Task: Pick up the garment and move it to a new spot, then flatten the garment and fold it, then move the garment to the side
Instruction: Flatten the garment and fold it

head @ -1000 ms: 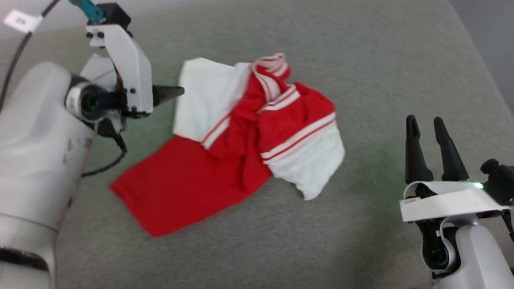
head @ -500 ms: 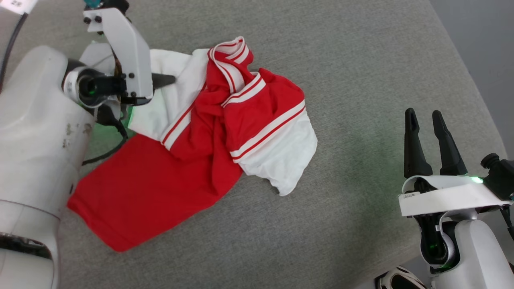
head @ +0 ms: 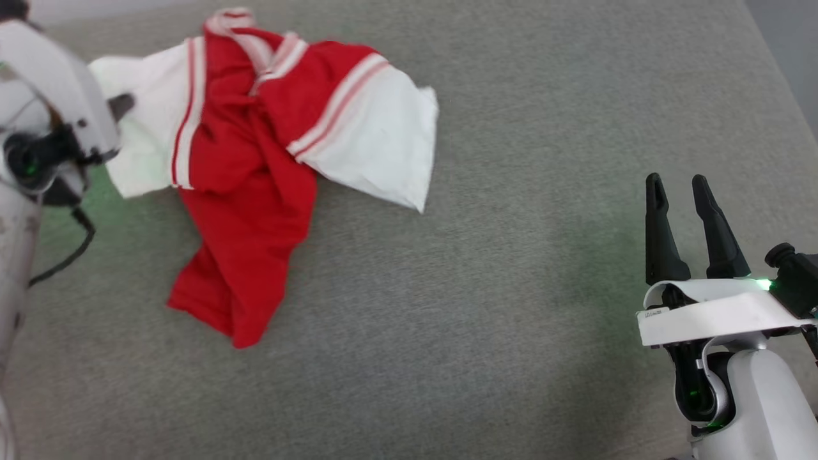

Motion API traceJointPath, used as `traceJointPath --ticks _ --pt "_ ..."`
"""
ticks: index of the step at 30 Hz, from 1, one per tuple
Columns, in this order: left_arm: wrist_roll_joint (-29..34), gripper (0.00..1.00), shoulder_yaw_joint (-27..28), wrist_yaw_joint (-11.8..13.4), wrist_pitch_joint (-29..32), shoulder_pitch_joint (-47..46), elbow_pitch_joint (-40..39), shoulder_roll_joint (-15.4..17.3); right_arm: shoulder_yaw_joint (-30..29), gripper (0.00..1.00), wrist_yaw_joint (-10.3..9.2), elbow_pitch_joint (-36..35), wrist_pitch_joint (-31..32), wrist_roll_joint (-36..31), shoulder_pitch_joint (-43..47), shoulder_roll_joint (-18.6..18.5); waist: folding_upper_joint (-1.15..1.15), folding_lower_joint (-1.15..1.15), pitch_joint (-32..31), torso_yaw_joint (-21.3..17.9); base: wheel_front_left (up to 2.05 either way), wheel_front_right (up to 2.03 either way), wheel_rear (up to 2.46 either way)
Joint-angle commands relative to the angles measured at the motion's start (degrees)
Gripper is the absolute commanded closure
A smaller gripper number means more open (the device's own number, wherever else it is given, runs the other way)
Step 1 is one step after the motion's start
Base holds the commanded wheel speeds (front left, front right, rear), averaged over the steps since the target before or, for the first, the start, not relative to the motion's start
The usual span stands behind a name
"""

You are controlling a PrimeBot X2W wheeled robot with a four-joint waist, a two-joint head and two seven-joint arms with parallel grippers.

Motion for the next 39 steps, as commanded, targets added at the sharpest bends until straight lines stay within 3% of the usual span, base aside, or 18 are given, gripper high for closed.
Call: traceJointPath --ticks 1,6,12,13,14,15,16,24,33,39 --pt "0.5 1.0 0.2 0.8 -1.3 1.9 1.3 0.9 0.1 0.0 -0.08 -0.2 0.0 -0.3 0.4 -0.6 0.0 0.0 -1.5 2.4 0.0 0.0 0.0" --pt "0.1 1.0 0.4 0.8 -2.8 4.3 3.4 2.0 0.3 0.0 -0.08 -0.1 0.0 -0.2 0.4 -1.1 0.0 0.0 -1.6 3.2 0.0 0.0 0.0" --pt "-0.7 0.98 0.7 0.2 -5.4 6.6 4.9 1.1 0.2 0.0 -0.08 -0.2 0.0 -0.2 0.5 -2.2 0.0 0.0 -1.8 3.8 0.0 0.0 0.0" --pt "-0.3 0.83 0.5 0.1 -6.3 6.6 5.0 0.9 0.1 0.0 -0.08 -0.2 0.0 -0.2 0.5 -2.4 0.0 0.0 -1.8 3.9 0.0 0.0 0.0" --pt "0.0 0.56 0.3 0.0 -7.4 6.6 4.9 0.8 0.1 0.0 -0.08 -0.2 0.0 -0.3 0.5 -2.6 0.0 0.0 -1.9 4.0 0.0 0.0 0.0" --pt "0.2 0.22 0.2 0.0 -8.6 6.5 4.9 0.7 0.0 0.0 -0.08 -0.2 0.0 -0.4 0.6 -2.7 0.0 0.0 -2.1 4.2 0.0 0.0 0.0" --pt "0.6 0.0 0.1 -0.1 -9.6 6.5 5.0 0.5 0.0 0.0 -0.08 -0.2 0.0 -0.4 0.7 -2.8 0.0 0.0 -2.2 4.3 0.0 0.0 0.0" --pt "1.3 0.0 -0.8 -1.1 -19.3 7.9 1.6 0.5 2.0 0.0 -0.08 0.8 0.0 -1.1 1.5 -5.2 0.0 0.0 -4.9 6.8 0.0 0.0 0.0" --pt "4.6 0.0 -5.0 -1.1 -37.5 19.2 -12.0 -0.3 9.0 0.0 -0.08 5.4 1.5 -0.3 -2.1 -13.1 0.0 0.0 -8.1 13.8 0.0 0.0 0.0" --pt "10.9 0.0 -7.9 3.9 -46.6 27.9 -21.5 -3.3 13.1 0.0 -0.08 7.8 9.8 2.1 -6.6 -18.5 0.0 0.0 -9.3 20.6 0.0 0.0 0.0"
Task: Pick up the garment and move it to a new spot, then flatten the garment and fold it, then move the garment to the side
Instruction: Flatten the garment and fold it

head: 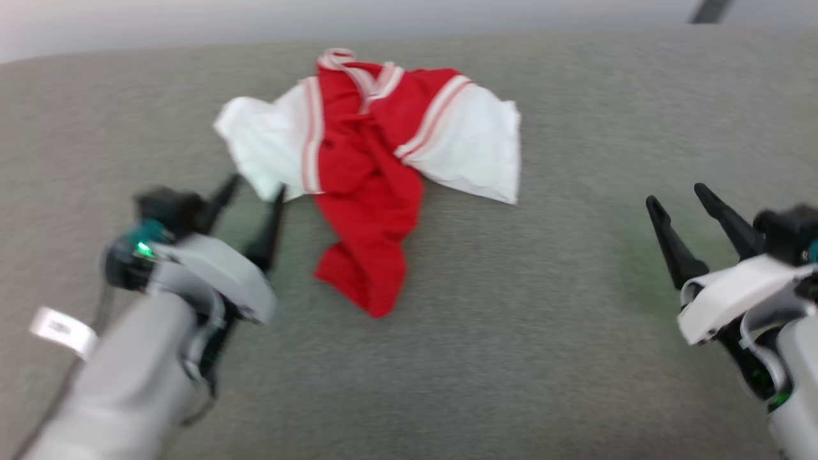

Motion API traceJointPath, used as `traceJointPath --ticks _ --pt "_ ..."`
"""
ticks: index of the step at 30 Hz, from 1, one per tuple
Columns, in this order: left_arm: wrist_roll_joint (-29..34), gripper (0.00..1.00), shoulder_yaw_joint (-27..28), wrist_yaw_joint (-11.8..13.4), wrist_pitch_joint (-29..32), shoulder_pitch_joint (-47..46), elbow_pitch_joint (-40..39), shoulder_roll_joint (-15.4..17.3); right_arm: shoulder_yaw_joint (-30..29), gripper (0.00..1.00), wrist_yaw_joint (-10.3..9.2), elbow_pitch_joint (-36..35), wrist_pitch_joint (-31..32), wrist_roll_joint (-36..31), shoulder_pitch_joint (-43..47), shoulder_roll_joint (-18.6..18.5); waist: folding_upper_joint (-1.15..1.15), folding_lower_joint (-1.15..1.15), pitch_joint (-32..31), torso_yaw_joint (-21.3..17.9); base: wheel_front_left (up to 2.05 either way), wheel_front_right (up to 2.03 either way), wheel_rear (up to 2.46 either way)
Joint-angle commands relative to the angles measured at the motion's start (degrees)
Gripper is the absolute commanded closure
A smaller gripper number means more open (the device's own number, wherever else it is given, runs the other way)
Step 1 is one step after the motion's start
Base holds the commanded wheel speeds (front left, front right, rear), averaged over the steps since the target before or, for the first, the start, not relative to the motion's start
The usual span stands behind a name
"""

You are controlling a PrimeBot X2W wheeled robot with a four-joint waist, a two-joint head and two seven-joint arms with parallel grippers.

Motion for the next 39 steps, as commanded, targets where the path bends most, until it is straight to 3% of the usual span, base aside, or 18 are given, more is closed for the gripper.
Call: traceJointPath --ticks 1,7,14,23,33,34,35,36,39 --pt "2.3 0.0 -0.2 1.8 -1.1 2.4 -3.1 -0.9 1.2 0.0 -0.09 0.7 3.1 1.3 -1.8 -1.4 0.0 0.0 -1.8 6.3 0.0 0.0 0.0" --pt "13.4 0.0 4.1 9.1 -1.6 12.9 -17.9 -5.0 6.0 0.0 -0.09 4.2 20.0 6.9 -8.8 -5.7 0.0 0.0 -1.5 12.7 0.0 0.0 0.0" --pt "25.3 0.0 11.7 11.6 -1.6 24.0 -29.1 -10.8 9.8 0.0 -0.09 11.0 40.2 15.2 -17.7 -8.3 0.0 0.0 -0.6 18.3 0.0 0.0 0.0" --pt "34.0 0.0 18.7 8.5 -1.6 28.8 -35.1 -17.2 9.6 0.0 -0.09 26.0 57.2 12.9 -29.8 -7.5 0.0 0.0 2.9 23.1 0.0 0.0 0.0" --pt "38.4 0.0 23.9 4.0 -1.6 30.3 -35.9 -22.8 8.8 0.0 -0.08 35.9 60.7 7.1 -33.9 -3.5 0.0 0.0 4.8 24.8 0.0 0.0 0.0" --pt "38.6 0.0 24.3 3.6 -1.6 30.3 -35.9 -23.2 9.1 0.55 -0.08 36.2 60.8 6.8 -33.9 -3.3 0.0 0.0 4.9 24.8 0.0 0.0 0.0" --pt "38.7 0.0 24.8 3.3 -1.6 30.3 -35.9 -23.6 9.4 0.95 -0.08 36.3 60.7 6.6 -33.7 -3.2 0.0 0.0 5.0 24.7 0.0 0.0 0.0" --pt "38.9 0.0 25.3 3.0 -1.6 30.3 -35.9 -23.8 9.3 1.0 -0.08 36.3 60.5 6.9 -33.5 -3.1 0.0 0.0 4.9 24.6 0.0 0.0 0.0" --pt "39.3 0.0 26.4 2.5 -1.6 30.5 -35.7 -24.2 9.3 1.0 -0.08 36.1 60.1 7.4 -33.0 -2.9 0.0 0.0 4.7 24.0 0.0 0.0 0.0"
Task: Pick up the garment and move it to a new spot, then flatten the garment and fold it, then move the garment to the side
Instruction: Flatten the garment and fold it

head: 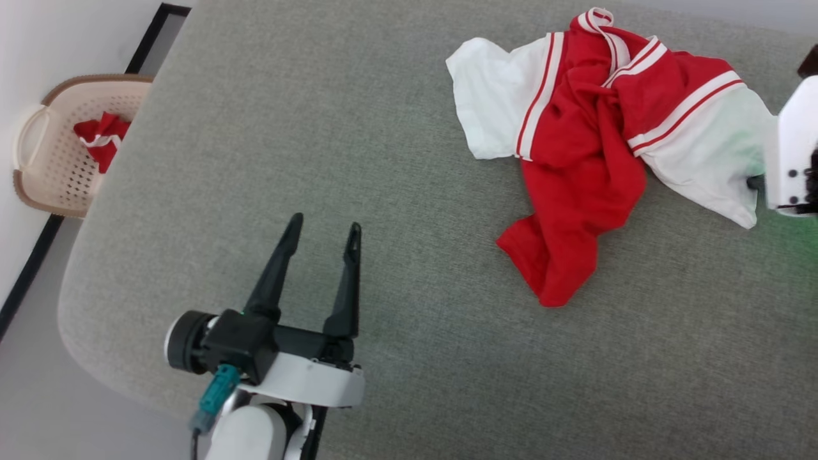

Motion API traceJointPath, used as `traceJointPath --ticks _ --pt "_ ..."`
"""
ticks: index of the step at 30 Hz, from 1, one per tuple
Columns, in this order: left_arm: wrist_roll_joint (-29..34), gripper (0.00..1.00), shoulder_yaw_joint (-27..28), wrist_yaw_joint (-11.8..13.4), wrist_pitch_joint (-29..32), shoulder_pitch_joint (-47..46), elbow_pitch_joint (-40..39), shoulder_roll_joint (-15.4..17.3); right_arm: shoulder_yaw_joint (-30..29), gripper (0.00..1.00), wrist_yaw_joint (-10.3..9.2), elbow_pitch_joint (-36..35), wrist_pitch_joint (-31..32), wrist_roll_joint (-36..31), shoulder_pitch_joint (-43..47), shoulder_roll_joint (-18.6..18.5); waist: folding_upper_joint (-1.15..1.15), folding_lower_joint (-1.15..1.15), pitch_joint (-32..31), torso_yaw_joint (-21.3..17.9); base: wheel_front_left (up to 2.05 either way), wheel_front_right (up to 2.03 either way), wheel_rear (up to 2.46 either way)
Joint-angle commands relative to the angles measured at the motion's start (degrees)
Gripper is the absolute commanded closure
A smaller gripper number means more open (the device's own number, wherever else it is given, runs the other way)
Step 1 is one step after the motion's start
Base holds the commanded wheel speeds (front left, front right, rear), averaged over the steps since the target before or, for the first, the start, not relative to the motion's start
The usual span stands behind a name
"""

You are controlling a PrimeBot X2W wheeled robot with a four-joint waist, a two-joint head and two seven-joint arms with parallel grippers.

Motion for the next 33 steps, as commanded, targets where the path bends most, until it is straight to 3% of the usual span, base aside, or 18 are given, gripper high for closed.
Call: traceJointPath --ticks 1,10,23,28,33 --pt "0.6 0.0 1.1 -0.6 0.0 0.8 0.1 -0.3 0.7 1.0 -0.06 1.2 -0.3 0.6 4.0 1.5 0.0 0.0 -0.6 -1.2 0.0 0.0 0.0" --pt "2.3 0.0 4.9 -2.3 0.0 2.1 -0.6 -0.9 0.1 1.0 -0.08 -5.6 -5.2 4.8 6.7 -3.2 0.0 0.0 -2.9 -6.2 0.0 0.0 0.0" --pt "4.3 0.0 7.8 -3.8 0.0 2.3 -1.7 -1.0 -6.7 1.0 -0.07 -11.9 -12.2 9.0 15.1 -13.5 0.0 0.0 -2.6 -10.8 0.0 0.0 0.0" --pt "4.7 0.0 8.7 -4.2 0.0 2.5 -2.1 -1.0 -12.8 1.0 -0.08 -11.1 -15.7 9.9 17.5 -14.6 0.0 0.0 -2.4 -11.9 0.0 0.0 0.0" --pt "5.1 0.0 9.1 -4.6 0.0 2.1 -2.0 -1.1 -15.1 1.0 -0.08 -9.6 -18.2 6.6 18.9 -13.6 0.0 0.0 -2.2 -12.6 0.0 0.0 0.0"
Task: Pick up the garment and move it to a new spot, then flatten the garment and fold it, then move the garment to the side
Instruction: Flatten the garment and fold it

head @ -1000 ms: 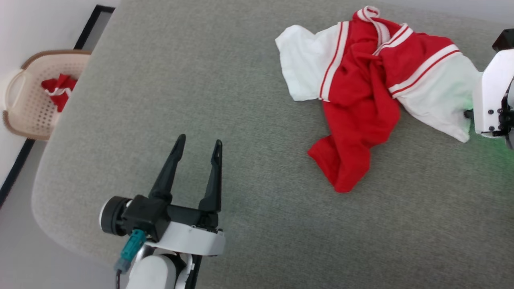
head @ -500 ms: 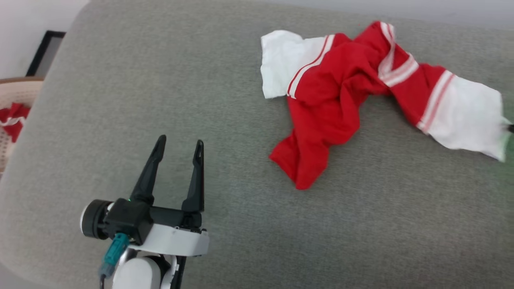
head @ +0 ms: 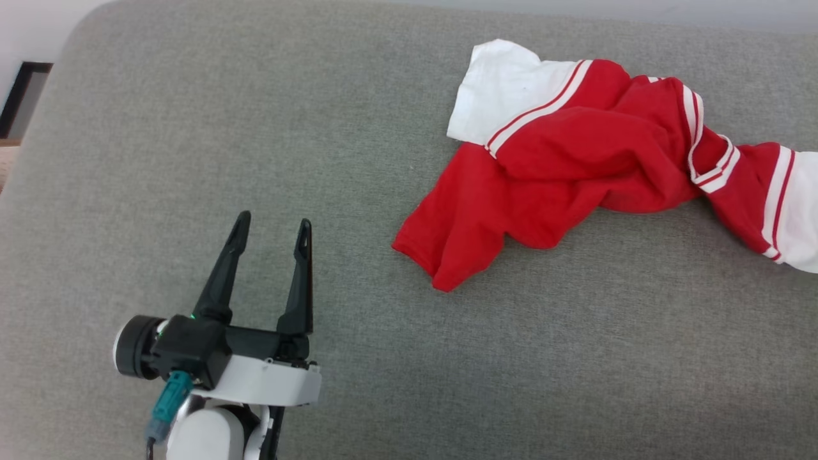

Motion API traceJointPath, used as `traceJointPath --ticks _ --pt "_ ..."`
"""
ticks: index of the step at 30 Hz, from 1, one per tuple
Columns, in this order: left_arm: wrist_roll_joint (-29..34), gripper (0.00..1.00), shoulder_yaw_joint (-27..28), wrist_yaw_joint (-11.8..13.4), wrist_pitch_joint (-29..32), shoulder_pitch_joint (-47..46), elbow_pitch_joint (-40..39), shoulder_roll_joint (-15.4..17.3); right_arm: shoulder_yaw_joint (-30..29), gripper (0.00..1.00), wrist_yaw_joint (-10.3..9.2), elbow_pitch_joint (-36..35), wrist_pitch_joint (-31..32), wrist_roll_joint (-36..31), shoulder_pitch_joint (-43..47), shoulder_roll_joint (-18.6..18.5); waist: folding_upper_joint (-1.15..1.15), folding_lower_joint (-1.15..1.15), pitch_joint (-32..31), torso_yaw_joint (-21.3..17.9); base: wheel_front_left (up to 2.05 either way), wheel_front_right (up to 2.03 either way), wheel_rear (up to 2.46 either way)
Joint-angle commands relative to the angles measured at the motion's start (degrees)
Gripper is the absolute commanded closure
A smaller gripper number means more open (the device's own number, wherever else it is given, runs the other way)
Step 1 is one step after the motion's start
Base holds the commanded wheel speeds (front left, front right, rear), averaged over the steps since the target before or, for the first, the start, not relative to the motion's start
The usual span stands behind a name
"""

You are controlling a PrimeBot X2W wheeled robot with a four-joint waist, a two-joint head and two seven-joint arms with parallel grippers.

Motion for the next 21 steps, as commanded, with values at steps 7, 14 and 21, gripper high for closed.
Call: traceJointPath --ticks 7,14,21 --pt "0.9 0.0 0.7 -0.6 0.0 0.3 0.1 -0.1 -0.9 0.0 -0.1 -0.8 -5.5 -4.5 1.8 2.1 0.0 0.0 -0.2 -1.3 0.0 0.0 0.0" --pt "1.1 0.0 1.3 -0.9 0.0 1.2 0.3 0.1 2.5 0.0 -0.09 -8.8 -13.0 -5.8 6.8 -2.3 0.0 0.0 -1.4 -3.0 0.0 0.0 0.0" --pt "0.9 0.0 1.5 -1.1 0.0 2.0 0.5 0.0 6.1 0.0 -0.1 -20.0 -22.0 -5.1 12.3 -6.3 0.0 0.0 -2.3 -5.1 0.0 0.0 0.0"
